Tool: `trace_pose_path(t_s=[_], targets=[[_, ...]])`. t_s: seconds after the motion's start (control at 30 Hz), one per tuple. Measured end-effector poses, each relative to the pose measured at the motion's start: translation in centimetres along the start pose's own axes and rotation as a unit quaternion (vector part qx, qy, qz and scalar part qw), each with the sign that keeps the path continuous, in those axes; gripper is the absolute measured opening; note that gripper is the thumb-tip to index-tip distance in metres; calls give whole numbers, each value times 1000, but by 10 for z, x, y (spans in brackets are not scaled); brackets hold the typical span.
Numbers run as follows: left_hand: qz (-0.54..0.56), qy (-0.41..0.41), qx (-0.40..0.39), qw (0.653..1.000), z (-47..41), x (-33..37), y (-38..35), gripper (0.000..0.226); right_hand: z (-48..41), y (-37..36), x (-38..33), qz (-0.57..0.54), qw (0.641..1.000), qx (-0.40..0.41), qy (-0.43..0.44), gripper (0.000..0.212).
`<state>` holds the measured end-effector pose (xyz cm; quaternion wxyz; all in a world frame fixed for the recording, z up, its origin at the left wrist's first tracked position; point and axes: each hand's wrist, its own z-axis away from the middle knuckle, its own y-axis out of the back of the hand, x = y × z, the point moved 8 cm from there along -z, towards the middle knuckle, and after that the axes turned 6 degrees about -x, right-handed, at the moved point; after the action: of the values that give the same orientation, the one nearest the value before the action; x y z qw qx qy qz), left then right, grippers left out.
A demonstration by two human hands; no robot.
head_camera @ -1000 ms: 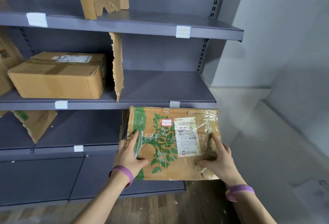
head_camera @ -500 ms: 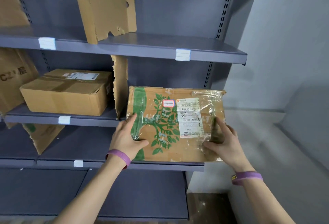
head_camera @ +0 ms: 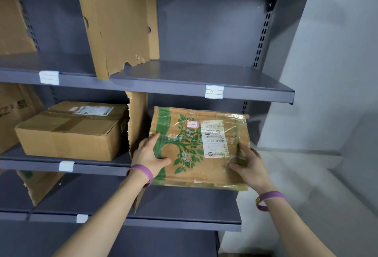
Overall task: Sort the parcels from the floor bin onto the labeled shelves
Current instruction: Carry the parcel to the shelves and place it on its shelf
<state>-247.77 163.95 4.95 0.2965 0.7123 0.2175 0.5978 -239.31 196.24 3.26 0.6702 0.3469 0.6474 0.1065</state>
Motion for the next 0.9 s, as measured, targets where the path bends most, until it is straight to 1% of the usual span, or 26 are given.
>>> trace_pose_path(t_s=[0.1,0.2,0.27,0.3,0.37,0.43,0.53,0.6,0.63,0.7,0.8,0.9], targets=[[-10,0,-1,1000,-14,0,-3,76,-12,-3,1,26,1000,7,5,60],[-64,18,17,998,-23,7,-3,51,-19,-3,-6,57,998,32,25,43],[-73,12,25,997,-24,15,-1,42,-20,-1,-14,85,995,37,39,39],[-77,2,22,997,-22,17,-1,42,-18,0,-18,109,992,33,49,39],[-102,-25,16,994,-8,17,-3,46,-7,0,-23,184,980,31,76,43],[-128,-70,34,989,14,17,-3,51,15,0,-28,252,960,51,106,49],[-119,-137,80,980,56,14,-3,53,56,-8,-36,293,932,89,193,53],[-106,-161,107,975,80,9,-8,53,80,-20,-36,311,912,95,250,54],[-107,-164,106,975,88,7,-13,54,89,-27,-34,323,903,89,268,54],[-129,-160,74,976,94,2,-28,58,98,-41,-25,343,898,60,270,57],[-213,-139,2,967,90,-2,-53,70,95,-55,-8,362,905,3,222,67],[-248,-127,-16,960,79,-4,-62,76,84,-63,-2,370,910,-27,186,73]])
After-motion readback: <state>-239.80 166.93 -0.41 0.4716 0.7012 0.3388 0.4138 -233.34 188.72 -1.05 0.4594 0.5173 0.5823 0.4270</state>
